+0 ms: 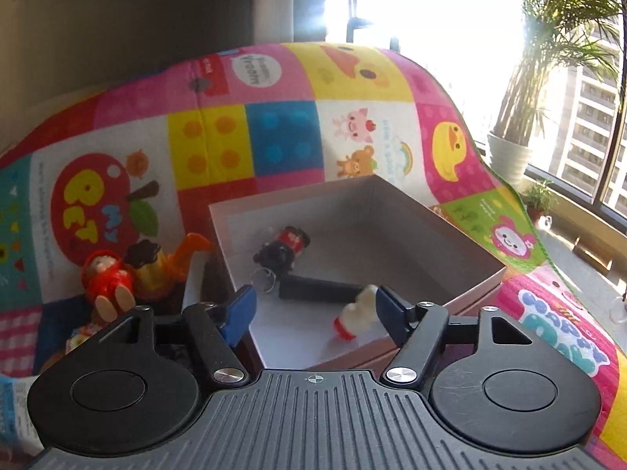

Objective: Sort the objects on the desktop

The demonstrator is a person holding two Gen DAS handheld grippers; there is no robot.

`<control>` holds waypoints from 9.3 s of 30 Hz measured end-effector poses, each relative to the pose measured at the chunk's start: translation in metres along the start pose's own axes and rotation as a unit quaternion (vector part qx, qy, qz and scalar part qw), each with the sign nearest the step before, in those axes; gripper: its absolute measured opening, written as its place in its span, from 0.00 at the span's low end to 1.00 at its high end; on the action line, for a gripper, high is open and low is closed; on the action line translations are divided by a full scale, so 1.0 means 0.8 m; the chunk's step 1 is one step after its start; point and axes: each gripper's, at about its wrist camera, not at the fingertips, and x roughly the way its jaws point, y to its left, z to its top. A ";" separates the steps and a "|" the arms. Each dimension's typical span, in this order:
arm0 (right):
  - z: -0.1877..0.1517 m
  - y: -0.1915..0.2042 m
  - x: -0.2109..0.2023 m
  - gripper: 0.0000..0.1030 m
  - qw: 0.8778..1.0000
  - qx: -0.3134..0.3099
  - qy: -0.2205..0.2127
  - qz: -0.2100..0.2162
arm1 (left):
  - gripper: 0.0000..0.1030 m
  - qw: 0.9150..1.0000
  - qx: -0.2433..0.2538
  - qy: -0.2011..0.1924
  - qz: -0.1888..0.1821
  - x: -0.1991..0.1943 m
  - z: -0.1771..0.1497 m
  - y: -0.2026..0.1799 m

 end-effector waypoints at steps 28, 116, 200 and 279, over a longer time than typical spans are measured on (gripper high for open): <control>0.025 0.032 0.357 0.67 0.976 0.078 0.201 0.015 | 0.94 0.985 -0.169 -0.004 0.024 -0.098 -0.140 0.107; -0.128 0.226 0.176 1.00 0.960 -0.183 0.162 0.137 | 0.93 0.986 -0.139 0.033 0.087 -0.137 -0.114 0.136; -0.148 0.065 0.154 1.00 0.985 -0.043 0.165 -0.002 | 0.66 0.995 -0.053 0.076 0.043 -0.104 -0.139 0.061; -0.008 0.030 0.005 0.88 1.000 -0.008 -0.012 0.020 | 0.59 0.996 -0.041 -0.068 -0.034 -0.070 0.060 -0.001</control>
